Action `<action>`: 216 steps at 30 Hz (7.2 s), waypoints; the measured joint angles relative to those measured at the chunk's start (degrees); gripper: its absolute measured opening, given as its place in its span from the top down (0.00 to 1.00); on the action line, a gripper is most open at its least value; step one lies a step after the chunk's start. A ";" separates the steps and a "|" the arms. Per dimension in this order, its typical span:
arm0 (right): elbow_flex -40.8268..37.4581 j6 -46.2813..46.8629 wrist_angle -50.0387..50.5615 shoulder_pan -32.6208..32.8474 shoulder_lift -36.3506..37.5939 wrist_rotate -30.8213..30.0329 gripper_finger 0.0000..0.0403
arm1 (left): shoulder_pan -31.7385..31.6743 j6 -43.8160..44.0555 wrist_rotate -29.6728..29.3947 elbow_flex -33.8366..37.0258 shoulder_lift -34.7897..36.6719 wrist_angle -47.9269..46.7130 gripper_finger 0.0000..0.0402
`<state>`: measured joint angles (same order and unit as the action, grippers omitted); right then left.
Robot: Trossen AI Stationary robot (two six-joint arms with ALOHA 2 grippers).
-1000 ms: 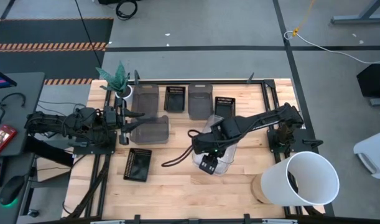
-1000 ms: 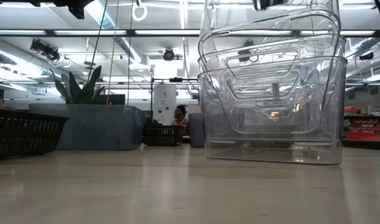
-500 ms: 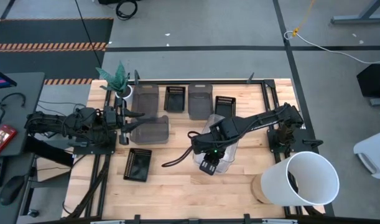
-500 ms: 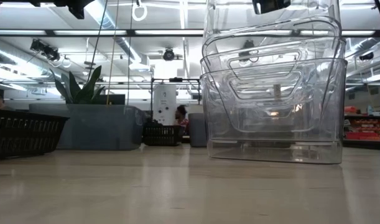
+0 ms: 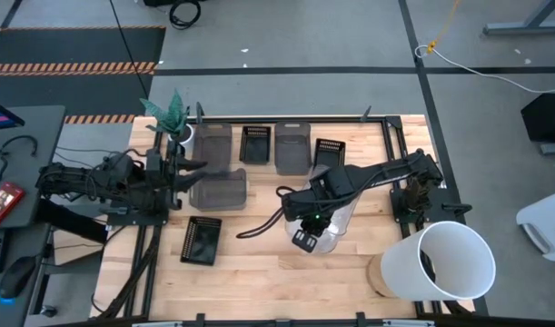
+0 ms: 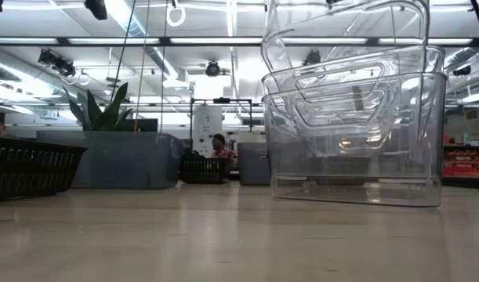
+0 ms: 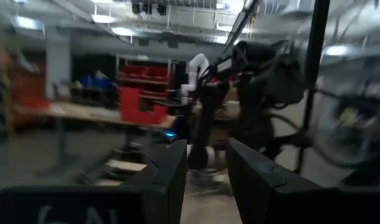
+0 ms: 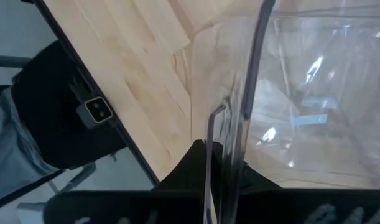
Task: Stack baskets by color
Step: Stack the top transparent bin on the bottom stacked transparent bins, then stack the bottom gray bin on the top left gray bin
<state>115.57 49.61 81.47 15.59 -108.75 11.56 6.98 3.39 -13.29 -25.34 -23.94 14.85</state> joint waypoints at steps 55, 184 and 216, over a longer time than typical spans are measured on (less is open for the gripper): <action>-9.24 -1.79 4.03 1.65 0.00 -7.59 0.98 | 0.00 5.01 1.15 0.00 -0.04 -10.93 0.70; -45.62 -43.62 -47.74 12.94 30.86 -50.13 0.48 | -12.94 42.80 11.36 -35.88 -68.15 -54.01 0.54; -45.62 -41.75 -37.90 17.85 30.97 -49.45 0.48 | -4.30 61.68 18.67 -35.85 -71.69 -52.88 0.98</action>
<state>69.95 7.85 43.57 33.44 -77.78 -37.89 2.68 65.07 5.38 -61.19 -95.64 -38.03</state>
